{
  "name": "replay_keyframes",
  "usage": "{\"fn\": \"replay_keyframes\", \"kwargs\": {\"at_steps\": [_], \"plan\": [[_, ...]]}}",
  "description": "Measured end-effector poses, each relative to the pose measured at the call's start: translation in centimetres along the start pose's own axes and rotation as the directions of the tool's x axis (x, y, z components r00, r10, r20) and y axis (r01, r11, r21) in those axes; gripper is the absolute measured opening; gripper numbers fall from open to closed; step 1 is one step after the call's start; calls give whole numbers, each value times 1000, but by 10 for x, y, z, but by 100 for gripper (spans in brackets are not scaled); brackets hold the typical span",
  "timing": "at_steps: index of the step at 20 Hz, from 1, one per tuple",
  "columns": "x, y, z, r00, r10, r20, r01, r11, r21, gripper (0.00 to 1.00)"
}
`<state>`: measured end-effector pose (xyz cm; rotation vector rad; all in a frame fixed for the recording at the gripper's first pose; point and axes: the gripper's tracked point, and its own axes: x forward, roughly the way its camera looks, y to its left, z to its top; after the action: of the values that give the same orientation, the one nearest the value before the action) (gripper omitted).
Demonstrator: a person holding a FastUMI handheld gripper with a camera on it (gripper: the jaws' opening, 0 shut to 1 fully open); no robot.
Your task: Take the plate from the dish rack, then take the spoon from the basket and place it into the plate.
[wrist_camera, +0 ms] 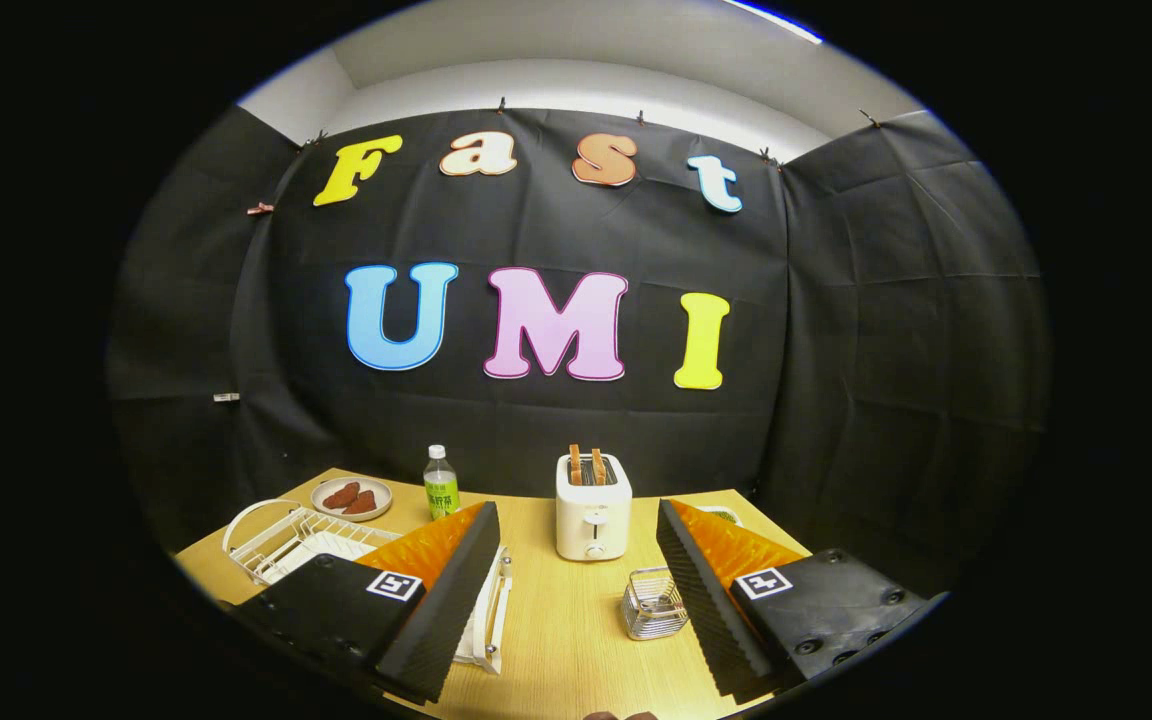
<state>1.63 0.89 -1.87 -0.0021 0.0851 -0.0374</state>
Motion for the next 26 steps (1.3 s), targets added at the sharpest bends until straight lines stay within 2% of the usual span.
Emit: {"fn": "replay_keyframes", "kwargs": {"at_steps": [12,16,19,24,26], "plan": [[6,18,-20,996,23,-82,-23,1000,9,98],[26,37,-16,991,65,-117,-62,998,31,97],[41,67,-22,968,167,-187,-152,984,91,97],[77,89,-37,935,188,-302,-138,974,179,99],[93,87,-53,915,156,-372,-96,980,175,100]]}}
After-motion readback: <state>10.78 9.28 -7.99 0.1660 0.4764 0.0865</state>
